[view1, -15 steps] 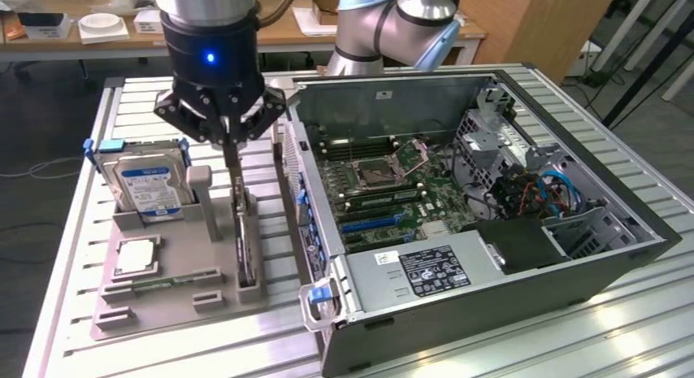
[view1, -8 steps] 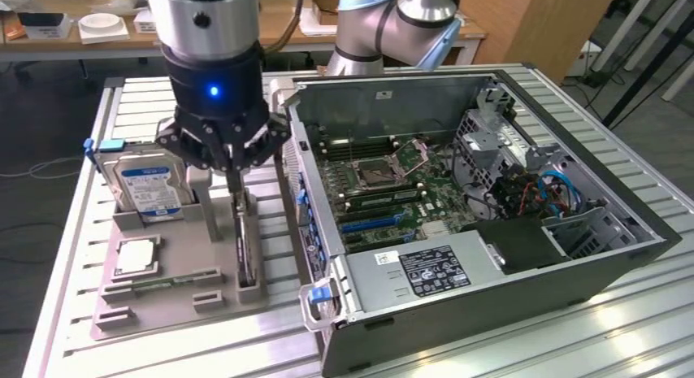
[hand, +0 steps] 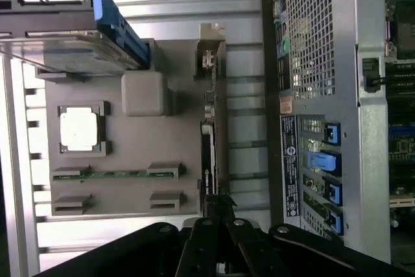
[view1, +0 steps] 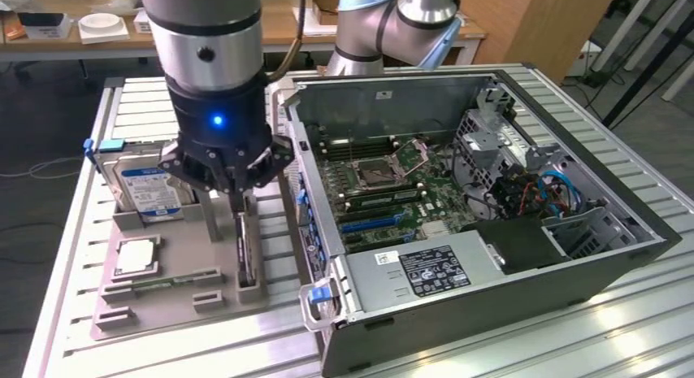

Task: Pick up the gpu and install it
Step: 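Pick up the gpu and move the gpu toward the slot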

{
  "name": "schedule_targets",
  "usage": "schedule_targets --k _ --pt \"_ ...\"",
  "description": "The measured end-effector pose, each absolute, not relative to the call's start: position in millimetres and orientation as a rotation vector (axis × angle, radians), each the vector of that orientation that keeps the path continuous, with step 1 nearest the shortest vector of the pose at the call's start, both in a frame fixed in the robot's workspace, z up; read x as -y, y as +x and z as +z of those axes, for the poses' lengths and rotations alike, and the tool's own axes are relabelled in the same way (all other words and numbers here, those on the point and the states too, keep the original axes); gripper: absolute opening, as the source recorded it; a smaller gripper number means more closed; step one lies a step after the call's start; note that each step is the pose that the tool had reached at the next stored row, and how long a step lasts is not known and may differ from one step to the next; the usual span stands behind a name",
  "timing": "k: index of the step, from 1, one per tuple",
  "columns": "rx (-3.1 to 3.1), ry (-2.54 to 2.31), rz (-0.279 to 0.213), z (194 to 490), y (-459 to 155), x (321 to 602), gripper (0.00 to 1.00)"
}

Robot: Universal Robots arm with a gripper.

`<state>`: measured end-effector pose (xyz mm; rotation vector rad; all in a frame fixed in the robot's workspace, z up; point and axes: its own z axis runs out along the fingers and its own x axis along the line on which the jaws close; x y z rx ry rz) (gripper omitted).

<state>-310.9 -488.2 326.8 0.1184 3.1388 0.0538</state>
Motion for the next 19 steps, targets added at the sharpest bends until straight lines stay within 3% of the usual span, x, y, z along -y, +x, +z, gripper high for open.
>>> schedule_targets --k 5,7,9,10,19 --pt "-3.139 0.119 0.054 317.7 -310.9 501.4 0.23" --pt "-3.139 0.118 0.053 314.2 -310.9 506.4 0.35" --pt "-3.139 0.118 0.054 310.4 -310.9 508.1 0.35" --pt "-3.139 0.119 0.054 308.7 -310.9 507.2 0.42" --pt "-3.139 0.122 0.053 292.3 -310.9 483.8 0.42"
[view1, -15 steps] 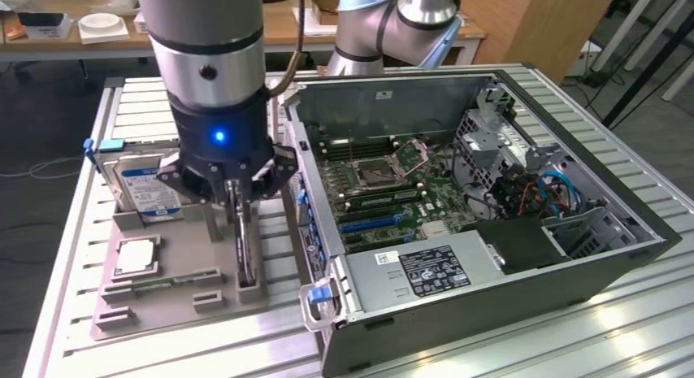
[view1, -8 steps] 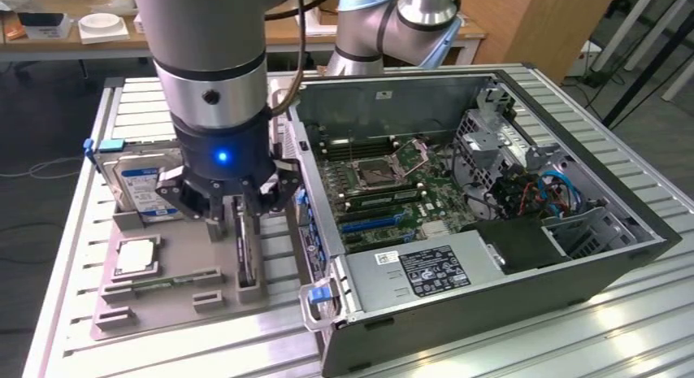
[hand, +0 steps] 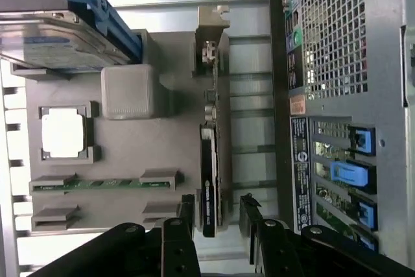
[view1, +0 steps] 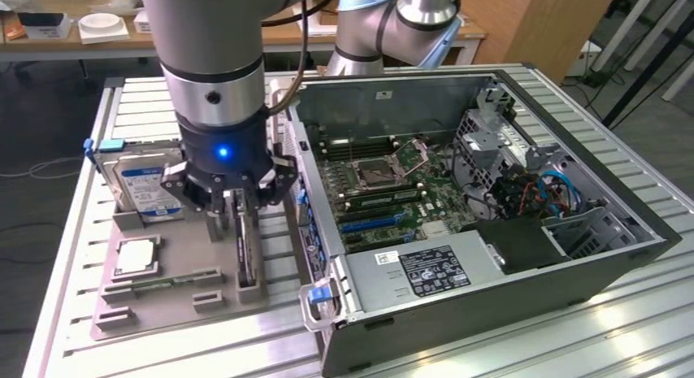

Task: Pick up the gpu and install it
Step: 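Pick up the gpu and move the gpu toward the slot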

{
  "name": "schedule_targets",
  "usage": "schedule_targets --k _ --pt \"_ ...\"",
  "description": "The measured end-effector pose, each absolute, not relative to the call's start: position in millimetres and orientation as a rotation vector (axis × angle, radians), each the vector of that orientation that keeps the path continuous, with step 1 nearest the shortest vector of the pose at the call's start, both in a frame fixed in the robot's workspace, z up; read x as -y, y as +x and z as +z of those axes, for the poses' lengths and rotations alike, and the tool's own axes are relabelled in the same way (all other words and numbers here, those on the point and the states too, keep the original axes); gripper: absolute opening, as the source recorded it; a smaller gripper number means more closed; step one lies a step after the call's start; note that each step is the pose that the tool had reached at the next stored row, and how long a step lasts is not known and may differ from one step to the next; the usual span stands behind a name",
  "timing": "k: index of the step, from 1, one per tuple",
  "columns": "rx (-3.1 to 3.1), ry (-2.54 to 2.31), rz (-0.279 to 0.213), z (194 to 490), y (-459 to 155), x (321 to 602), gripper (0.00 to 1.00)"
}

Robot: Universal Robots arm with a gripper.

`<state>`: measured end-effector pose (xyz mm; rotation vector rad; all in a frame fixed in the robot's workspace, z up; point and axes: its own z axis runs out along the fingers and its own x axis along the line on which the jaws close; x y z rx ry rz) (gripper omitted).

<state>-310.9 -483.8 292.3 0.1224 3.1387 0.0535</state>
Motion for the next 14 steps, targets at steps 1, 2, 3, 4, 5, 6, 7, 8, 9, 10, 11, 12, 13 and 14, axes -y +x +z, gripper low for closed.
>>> schedule_targets --k 1,2,3,4,5,6,7,8,9,10,11,12,13,14 --pt "-3.139 0.123 0.054 290.5 -310.9 481.5 0.42" --pt "-3.139 0.124 0.054 288.7 -310.8 479.7 0.42" --pt "-3.138 0.125 0.054 286.7 -310.9 478.9 0.42" --pt "-3.138 0.125 0.054 285.0 -310.9 478.8 0.42" --pt "-3.139 0.125 0.054 283.3 -310.9 478.8 0.42" --pt "-3.139 0.125 0.054 281.4 -310.9 478.8 0.42" --pt "-3.138 0.125 0.054 279.5 -310.9 478.8 0.42" --pt "-3.138 0.125 0.054 277.7 -310.9 478.8 0.42" --pt "-3.138 0.125 0.054 275.9 -311.0 478.8 0.42" --pt "-3.138 0.125 0.054 274.1 -311.0 478.8 0.42" --pt "-3.139 0.125 0.054 272.4 -311.0 478.8 0.42" --pt "-3.138 0.125 0.054 270.4 -311.0 478.8 0.42" --pt "-3.138 0.125 0.054 268.6 -311.1 478.8 0.42" --pt "-3.139 0.125 0.054 266.8 -311.3 478.8 0.42"
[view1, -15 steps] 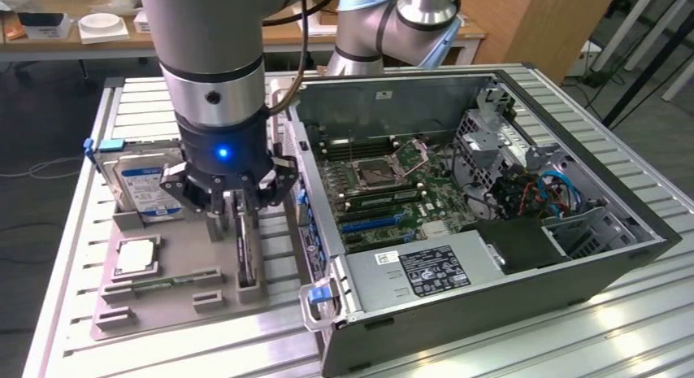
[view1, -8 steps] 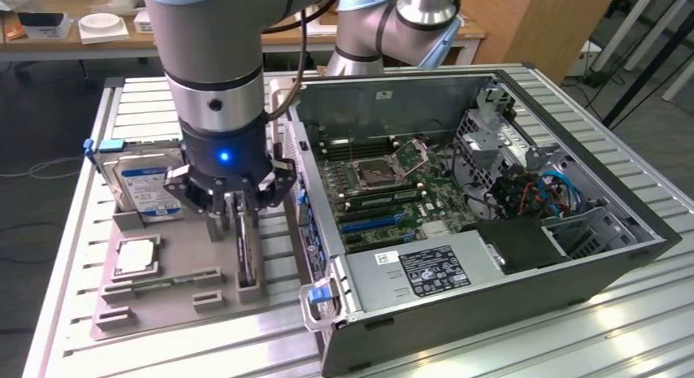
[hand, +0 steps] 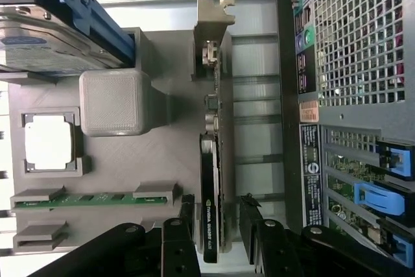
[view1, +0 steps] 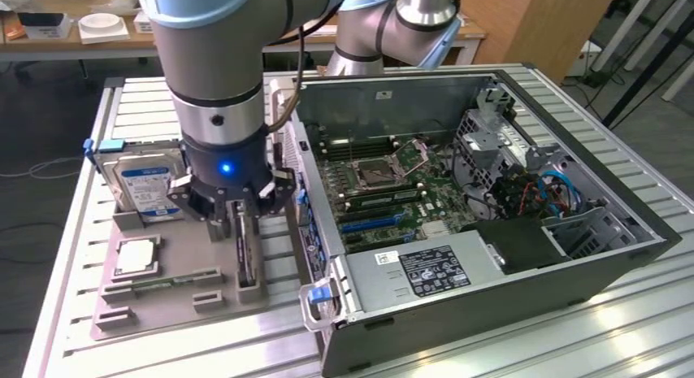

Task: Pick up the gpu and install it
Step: 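Pick up the gpu and move the gpu toward the slot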

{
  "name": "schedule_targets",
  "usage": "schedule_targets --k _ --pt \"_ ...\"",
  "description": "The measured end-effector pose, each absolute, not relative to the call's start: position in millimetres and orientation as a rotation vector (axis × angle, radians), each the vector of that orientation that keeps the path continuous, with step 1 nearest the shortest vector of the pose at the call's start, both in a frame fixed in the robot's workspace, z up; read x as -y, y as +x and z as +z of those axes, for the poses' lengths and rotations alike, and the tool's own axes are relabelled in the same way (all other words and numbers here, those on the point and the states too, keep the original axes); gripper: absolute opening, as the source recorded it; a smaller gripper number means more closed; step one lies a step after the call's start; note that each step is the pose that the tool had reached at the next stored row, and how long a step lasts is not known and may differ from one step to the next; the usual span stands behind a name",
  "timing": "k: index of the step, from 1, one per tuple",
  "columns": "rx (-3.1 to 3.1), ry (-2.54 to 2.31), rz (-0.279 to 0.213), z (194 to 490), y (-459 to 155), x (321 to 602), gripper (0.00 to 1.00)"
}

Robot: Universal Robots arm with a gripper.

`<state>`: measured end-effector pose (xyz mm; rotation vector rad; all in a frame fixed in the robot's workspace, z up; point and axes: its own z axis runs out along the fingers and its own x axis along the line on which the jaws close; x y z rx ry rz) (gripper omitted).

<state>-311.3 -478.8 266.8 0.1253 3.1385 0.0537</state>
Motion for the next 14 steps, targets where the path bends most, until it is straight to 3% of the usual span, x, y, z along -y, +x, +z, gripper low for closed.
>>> schedule_targets --k 14 --pt "-3.138 0.125 0.054 241.3 -314.9 478.1 0.42"
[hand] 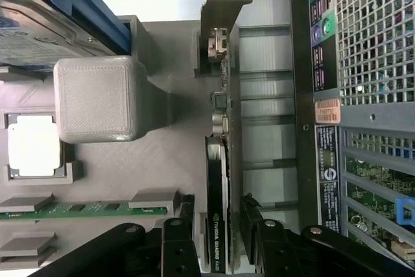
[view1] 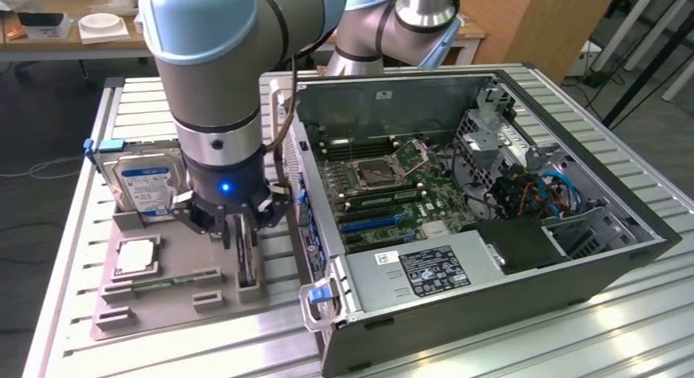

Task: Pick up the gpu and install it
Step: 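Pick up the gpu and move the gpu toward the slot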

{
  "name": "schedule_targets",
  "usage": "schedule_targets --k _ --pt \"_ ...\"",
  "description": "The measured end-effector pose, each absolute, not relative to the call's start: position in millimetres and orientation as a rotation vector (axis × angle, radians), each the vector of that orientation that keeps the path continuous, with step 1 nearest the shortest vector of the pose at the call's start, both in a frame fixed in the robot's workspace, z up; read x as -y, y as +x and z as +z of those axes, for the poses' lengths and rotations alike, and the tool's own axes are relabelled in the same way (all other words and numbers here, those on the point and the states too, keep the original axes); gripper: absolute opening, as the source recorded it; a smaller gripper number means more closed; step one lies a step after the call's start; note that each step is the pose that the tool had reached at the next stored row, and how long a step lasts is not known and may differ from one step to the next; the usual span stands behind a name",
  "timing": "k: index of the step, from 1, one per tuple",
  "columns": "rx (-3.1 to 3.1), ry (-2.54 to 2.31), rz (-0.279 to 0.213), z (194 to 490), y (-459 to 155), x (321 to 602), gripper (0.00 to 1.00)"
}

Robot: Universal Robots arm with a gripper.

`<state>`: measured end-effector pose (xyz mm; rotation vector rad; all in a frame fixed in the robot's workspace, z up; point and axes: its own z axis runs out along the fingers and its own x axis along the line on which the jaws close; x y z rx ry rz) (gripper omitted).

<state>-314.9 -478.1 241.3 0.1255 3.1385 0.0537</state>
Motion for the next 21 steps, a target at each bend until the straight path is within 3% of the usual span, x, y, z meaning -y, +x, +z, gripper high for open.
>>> schedule_targets --k 13,17,21 --pt "-3.139 0.125 0.048 232.4 -314.2 474.9 0.42" --pt "-3.139 0.125 0.048 232.4 -314.2 474.9 0.27" --pt "-3.139 0.125 0.048 232.4 -314.2 474.9 0.26"
